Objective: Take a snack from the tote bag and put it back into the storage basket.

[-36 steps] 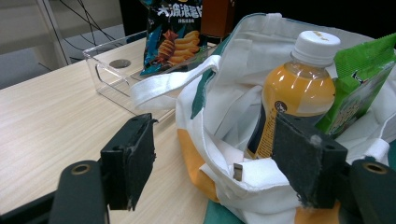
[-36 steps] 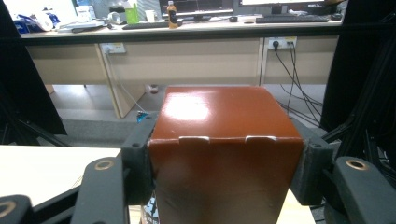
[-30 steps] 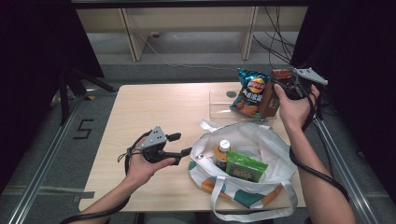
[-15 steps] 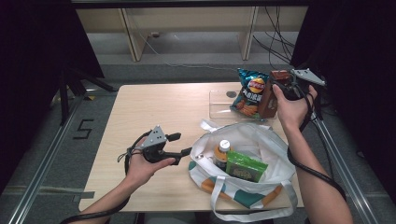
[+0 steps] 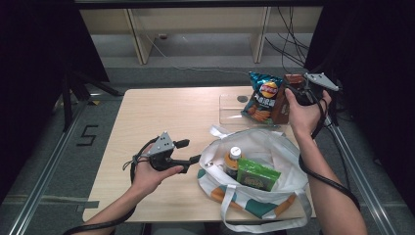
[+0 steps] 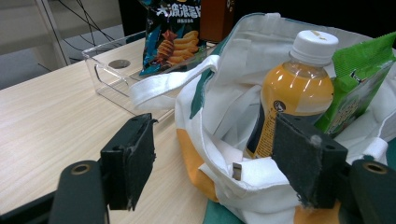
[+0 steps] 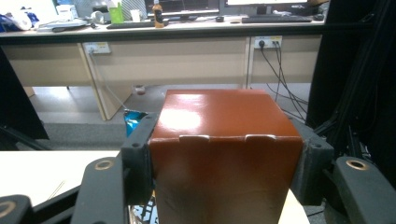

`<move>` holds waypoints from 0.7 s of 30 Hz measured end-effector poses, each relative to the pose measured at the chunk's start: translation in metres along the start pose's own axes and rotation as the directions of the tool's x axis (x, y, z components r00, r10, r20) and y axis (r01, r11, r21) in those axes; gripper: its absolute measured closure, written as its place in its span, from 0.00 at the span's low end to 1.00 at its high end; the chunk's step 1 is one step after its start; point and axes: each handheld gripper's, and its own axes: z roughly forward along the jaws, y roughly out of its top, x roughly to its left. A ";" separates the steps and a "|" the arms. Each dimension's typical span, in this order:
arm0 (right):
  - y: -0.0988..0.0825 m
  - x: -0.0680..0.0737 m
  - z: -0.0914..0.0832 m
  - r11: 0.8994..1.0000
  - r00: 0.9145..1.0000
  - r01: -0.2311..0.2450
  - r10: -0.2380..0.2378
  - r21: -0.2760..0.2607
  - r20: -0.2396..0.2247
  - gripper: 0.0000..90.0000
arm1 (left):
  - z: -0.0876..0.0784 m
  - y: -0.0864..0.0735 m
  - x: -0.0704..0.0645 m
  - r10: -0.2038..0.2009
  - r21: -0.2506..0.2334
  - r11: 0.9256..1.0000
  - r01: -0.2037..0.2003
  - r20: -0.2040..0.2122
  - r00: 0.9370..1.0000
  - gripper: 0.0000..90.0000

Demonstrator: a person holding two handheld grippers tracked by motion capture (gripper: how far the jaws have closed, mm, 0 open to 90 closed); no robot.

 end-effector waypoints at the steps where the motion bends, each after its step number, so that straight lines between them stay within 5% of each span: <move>1: 0.000 0.000 0.000 1.000 1.000 0.000 0.000 0.000 0.000 0.44 | 0.000 0.000 0.000 0.000 0.000 1.000 0.000 -0.001 1.000 0.33; 21: -0.009 -0.006 0.006 0.999 1.000 0.012 -0.012 0.038 -0.004 0.43 | 0.000 0.000 -0.001 0.002 0.007 1.000 -0.002 -0.003 1.000 0.33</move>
